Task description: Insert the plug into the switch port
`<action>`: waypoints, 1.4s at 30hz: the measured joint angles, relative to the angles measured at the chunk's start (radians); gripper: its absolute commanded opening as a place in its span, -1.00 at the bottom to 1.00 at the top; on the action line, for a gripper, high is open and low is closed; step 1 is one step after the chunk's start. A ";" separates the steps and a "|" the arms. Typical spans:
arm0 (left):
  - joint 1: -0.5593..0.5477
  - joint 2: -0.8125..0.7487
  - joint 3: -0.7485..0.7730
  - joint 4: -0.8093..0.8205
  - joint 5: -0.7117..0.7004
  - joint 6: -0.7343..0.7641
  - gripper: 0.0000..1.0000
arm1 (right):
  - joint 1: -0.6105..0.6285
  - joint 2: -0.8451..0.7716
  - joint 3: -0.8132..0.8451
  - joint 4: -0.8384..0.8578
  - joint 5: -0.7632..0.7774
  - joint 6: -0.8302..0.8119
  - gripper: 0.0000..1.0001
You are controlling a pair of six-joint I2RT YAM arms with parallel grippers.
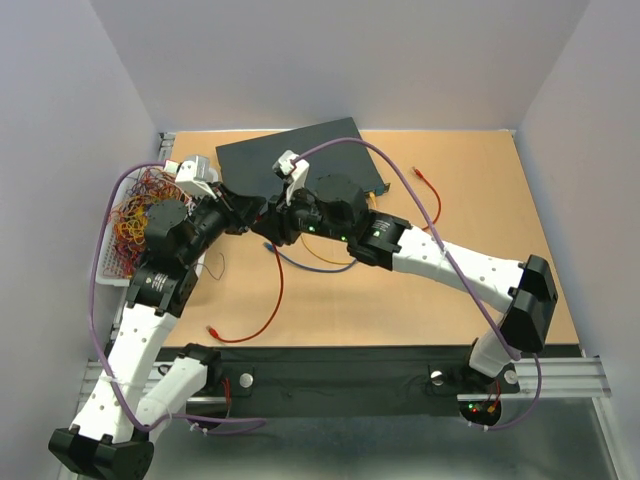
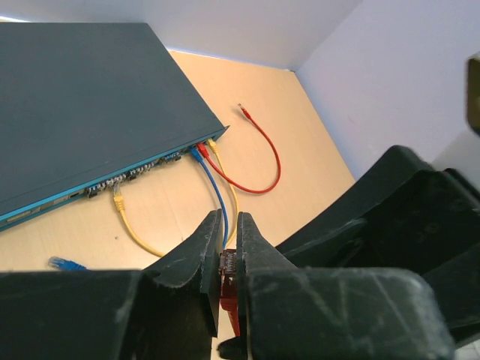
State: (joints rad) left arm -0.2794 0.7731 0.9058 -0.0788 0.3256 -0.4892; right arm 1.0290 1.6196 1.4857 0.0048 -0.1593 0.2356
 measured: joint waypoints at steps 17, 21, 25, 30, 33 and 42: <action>0.000 -0.007 0.000 0.000 -0.001 -0.003 -1.00 | 0.001 0.018 0.000 -0.012 0.070 0.004 -0.37; 0.000 -0.007 0.000 0.000 -0.001 -0.003 -1.00 | 0.006 0.018 0.000 -0.013 0.085 0.002 -0.19; 0.000 -0.007 0.000 0.000 -0.003 -0.002 -1.00 | 0.007 0.018 0.000 -0.013 0.108 0.003 -0.18; 0.000 -0.007 0.000 0.000 -0.006 -0.002 -1.00 | 0.008 0.018 0.000 -0.013 0.124 0.001 -0.20; 0.000 -0.007 0.000 0.000 -0.009 -0.002 -1.00 | 0.011 0.017 0.000 -0.013 0.127 -0.002 -0.20; 0.000 -0.006 0.000 0.000 -0.014 -0.002 -1.00 | 0.013 0.010 0.000 -0.014 0.149 -0.004 -0.21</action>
State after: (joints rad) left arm -0.2794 0.7666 0.9058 -0.0788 0.3119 -0.4915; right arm 1.0420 1.6299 1.4860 -0.0090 -0.0101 0.2314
